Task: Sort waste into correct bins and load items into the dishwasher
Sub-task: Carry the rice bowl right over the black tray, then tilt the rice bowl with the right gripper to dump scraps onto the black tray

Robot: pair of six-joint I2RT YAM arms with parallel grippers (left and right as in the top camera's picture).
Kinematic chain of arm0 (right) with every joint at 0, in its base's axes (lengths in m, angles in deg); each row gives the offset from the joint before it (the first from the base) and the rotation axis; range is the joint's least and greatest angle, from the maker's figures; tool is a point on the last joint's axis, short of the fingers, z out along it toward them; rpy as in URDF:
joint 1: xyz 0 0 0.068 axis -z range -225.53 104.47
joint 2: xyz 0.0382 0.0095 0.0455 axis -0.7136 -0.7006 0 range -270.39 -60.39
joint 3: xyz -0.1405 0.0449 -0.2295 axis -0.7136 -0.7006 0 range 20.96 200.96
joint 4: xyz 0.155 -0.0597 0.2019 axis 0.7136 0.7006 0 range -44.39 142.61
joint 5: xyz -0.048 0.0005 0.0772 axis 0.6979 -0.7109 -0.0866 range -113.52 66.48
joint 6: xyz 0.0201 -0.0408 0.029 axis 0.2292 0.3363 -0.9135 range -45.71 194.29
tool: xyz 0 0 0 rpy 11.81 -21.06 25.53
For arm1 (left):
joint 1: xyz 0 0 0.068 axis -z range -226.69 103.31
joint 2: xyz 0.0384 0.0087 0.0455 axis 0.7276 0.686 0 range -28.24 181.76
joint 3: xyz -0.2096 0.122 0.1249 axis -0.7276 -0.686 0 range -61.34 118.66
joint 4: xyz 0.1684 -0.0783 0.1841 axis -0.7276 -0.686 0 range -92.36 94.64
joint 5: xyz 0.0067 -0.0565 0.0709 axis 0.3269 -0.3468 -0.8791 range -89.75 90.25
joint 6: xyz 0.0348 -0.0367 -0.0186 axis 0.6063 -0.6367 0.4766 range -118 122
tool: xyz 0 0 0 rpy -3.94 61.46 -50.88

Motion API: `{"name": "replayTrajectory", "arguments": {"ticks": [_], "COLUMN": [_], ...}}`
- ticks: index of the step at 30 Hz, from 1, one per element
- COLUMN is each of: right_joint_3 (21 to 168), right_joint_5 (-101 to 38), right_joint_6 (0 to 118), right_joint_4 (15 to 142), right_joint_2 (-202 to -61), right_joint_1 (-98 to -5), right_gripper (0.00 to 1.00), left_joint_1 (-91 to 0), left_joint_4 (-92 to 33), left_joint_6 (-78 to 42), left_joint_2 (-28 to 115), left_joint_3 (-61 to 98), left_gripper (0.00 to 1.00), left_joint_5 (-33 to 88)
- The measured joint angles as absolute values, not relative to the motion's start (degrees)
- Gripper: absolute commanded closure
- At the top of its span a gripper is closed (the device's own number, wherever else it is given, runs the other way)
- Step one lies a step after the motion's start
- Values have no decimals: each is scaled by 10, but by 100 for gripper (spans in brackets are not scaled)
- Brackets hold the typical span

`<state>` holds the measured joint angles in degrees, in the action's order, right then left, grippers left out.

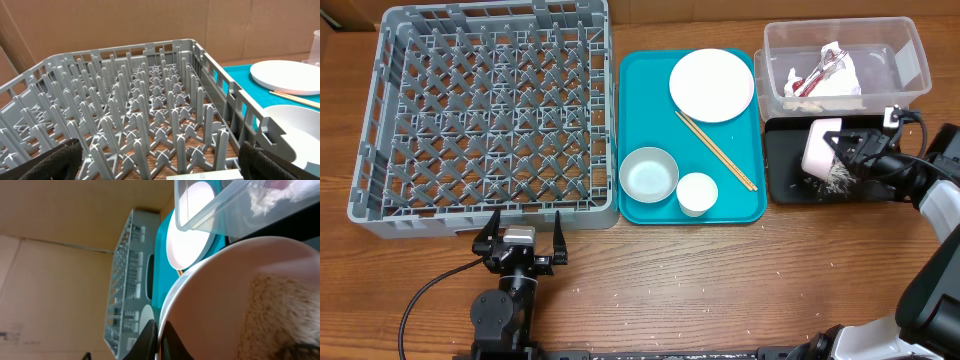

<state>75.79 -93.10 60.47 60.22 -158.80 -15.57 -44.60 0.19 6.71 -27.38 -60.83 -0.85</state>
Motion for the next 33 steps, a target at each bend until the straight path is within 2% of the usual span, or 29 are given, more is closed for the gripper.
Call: {"name": "replayTrajectory", "arguments": {"ticks": [21,33], "right_joint_3": [756,756], "right_joint_5": [-946,-934], "right_joint_6": [236,126], "right_joint_4": [456,439], "right_joint_2": [-1588,-1588], "right_joint_1": [-148,-148], "right_gripper": [96,96], "left_joint_1": [-446,-446], "left_joint_4": [2,2], "left_joint_6": [67,67], "left_joint_2": [-274,-274], "left_joint_3": [-608,-608], "left_gripper": [0,0], "left_joint_5": [-9,-9]}}
